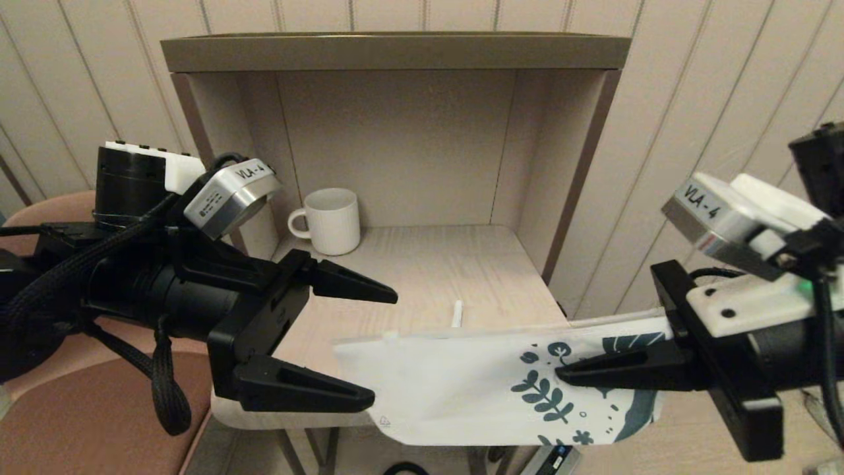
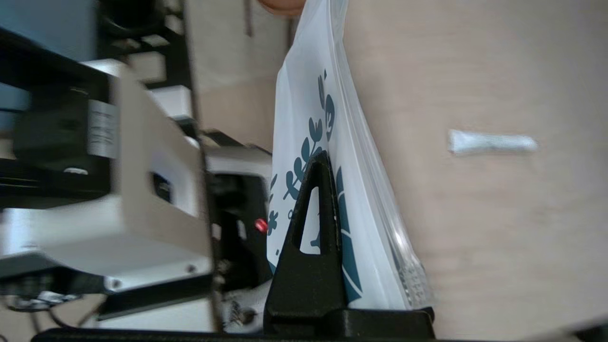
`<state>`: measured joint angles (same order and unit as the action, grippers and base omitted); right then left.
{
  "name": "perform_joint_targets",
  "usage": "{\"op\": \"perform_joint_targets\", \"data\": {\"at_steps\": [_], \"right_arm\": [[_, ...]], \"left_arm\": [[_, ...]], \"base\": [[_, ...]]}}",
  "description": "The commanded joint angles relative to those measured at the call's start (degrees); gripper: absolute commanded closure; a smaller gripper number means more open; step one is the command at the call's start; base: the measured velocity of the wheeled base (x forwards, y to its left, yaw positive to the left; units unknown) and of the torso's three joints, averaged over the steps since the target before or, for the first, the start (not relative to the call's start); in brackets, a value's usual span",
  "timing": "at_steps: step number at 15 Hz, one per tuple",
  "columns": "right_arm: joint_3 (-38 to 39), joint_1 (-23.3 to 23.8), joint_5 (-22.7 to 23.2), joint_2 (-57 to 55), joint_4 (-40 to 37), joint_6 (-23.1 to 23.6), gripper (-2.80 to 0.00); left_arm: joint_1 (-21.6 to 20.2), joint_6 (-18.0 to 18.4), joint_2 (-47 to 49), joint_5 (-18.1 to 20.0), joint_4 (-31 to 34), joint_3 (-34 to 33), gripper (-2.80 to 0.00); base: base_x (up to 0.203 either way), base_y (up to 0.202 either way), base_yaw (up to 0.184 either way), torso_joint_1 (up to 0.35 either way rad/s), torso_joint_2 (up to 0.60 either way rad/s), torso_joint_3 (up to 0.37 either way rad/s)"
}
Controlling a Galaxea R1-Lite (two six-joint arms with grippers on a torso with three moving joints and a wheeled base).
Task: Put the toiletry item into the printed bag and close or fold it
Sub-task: Open the storage bag
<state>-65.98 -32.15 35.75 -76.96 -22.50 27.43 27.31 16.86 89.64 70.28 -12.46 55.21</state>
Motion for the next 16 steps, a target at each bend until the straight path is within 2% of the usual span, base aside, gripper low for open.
{"op": "perform_joint_targets", "data": {"at_steps": [1,5,16], "right_arm": [[-0.16,0.47,-0.68,-2.14,0.1,0.69,0.0],[-0.45,0.11,-0.69,-2.23,5.36,0.97,0.0],[-1.59,-1.09,-0.69,-2.23,5.53,1.05,0.0]], "left_arm": [[-1.21,0.1,0.98,0.39,-0.2,0.86,-2.8],[-1.83,0.37,1.39,0.26,-0.2,1.18,-2.8],[-1.91,0.02,2.74,0.39,-0.11,2.61,-2.8]], "base": [[0.0,0.0,0.0,0.0,0.0,0.0],[0.0,0.0,0.0,0.0,0.0,0.0],[0.0,0.0,0.0,0.0,0.0,0.0]]}}
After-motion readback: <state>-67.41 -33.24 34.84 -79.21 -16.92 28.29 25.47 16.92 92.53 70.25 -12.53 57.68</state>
